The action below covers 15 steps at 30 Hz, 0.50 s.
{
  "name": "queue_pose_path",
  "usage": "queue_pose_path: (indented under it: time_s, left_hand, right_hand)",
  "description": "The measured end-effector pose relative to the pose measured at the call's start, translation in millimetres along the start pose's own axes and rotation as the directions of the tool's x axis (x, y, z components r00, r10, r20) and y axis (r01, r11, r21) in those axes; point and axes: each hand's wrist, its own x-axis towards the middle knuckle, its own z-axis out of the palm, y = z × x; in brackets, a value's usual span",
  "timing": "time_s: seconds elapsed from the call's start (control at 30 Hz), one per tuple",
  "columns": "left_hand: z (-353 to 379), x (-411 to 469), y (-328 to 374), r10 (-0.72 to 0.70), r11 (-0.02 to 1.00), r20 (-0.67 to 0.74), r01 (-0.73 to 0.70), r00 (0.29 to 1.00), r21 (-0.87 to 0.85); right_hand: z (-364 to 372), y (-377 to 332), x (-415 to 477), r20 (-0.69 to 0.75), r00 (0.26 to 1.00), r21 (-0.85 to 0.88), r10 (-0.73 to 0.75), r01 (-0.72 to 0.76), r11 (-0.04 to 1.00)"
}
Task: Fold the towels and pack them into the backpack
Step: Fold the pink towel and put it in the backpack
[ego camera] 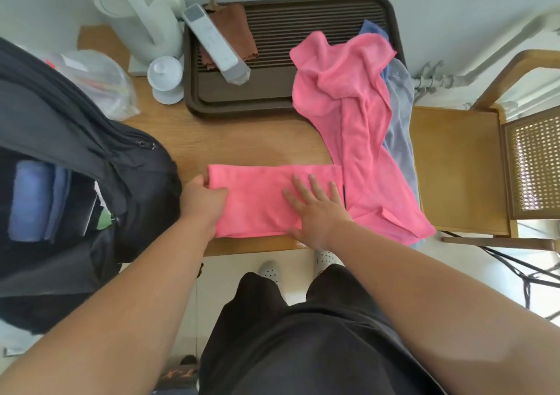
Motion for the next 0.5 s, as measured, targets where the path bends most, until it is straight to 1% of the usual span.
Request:
queue_pose_path:
  time_s: [0.1,0.13,0.2,0.27,0.33,0.37,0.43,0.47,0.5]
  left_hand:
    - [-2,-14,8,0.07,0.997,0.048,-0.067,0.996,-0.048]
    - [1,-20,13,0.101,0.993,0.061,-0.097,0.993,-0.064]
    - [10,-32,23,0.173,0.982,0.095,-0.164,0.98,-0.088]
    - [27,-42,32,0.243,0.969,0.134,-0.234,0.961,-0.081]
    - [47,-51,38,0.313,0.95,0.15,-0.309,0.938,-0.051]
    - [58,-54,41,0.35,0.936,0.154,-0.351,0.924,-0.024]
    - [82,-59,44,0.402,0.908,0.17,-0.416,0.9,0.054]
    - [93,-61,45,0.419,0.894,0.18,-0.439,0.89,0.09]
    - [105,-62,46,0.43,0.881,0.191,-0.456,0.883,0.123]
  right_hand:
    - [-5,-5,3,0.035,0.999,0.058,0.007,-0.009,0.998]
    - [-9,-4,2,0.031,1.0,0.112,0.0,-0.004,0.994]
    - [-17,1,-2,-0.016,1.0,0.306,0.004,0.001,0.952]
    - [-25,9,-10,-0.085,0.994,0.536,0.069,-0.013,0.844]
    - [-33,21,-19,-0.131,0.97,0.693,0.206,-0.059,0.719]
    - [-35,27,-24,-0.126,0.954,0.751,0.274,-0.088,0.654]
    - [-33,42,-32,-0.07,0.93,0.841,0.36,-0.139,0.523]
    - [-31,49,-36,-0.015,0.926,0.89,0.377,-0.159,0.428]
    - [-30,55,-40,0.053,0.928,0.94,0.369,-0.171,0.294]
